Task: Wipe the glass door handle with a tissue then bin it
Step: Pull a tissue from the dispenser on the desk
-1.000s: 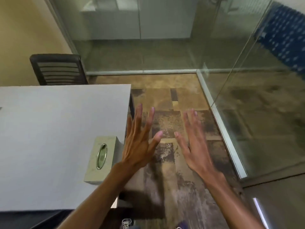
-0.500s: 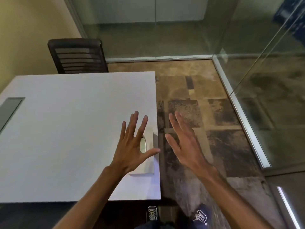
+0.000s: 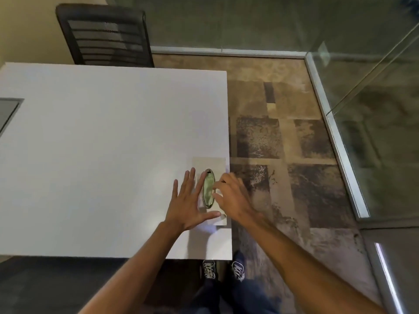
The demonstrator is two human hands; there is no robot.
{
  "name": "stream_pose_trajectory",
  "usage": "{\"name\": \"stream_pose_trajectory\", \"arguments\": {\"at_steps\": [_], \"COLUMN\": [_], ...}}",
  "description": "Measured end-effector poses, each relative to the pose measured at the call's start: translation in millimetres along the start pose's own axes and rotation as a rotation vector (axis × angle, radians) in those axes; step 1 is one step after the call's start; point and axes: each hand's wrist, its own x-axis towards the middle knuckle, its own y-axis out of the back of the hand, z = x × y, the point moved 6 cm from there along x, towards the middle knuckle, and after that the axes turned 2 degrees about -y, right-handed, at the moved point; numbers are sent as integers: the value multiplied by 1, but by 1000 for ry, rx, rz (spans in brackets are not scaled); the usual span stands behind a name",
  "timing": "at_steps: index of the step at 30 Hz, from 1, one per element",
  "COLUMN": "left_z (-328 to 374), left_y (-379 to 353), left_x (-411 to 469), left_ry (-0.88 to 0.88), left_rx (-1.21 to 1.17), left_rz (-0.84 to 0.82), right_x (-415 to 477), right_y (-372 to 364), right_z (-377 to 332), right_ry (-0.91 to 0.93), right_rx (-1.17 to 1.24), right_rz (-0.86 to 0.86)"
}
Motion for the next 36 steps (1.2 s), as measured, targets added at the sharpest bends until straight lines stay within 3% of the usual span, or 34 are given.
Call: {"name": "stream_pose_trajectory", "arguments": {"at_steps": [13,36], "left_z": [-28,-32], "left_y": [-48,-53], "left_x": [19,20], "left_ry": [80,75], "left_rx": [22,-8], "left_rz": [-84,-55], "right_x": [38,43], "right_y": [-62,-60], "right_z": [-9,-13], "right_ry": [3,121], "right_rx": [-449,-129], "right_rz": [-234,-106]}}
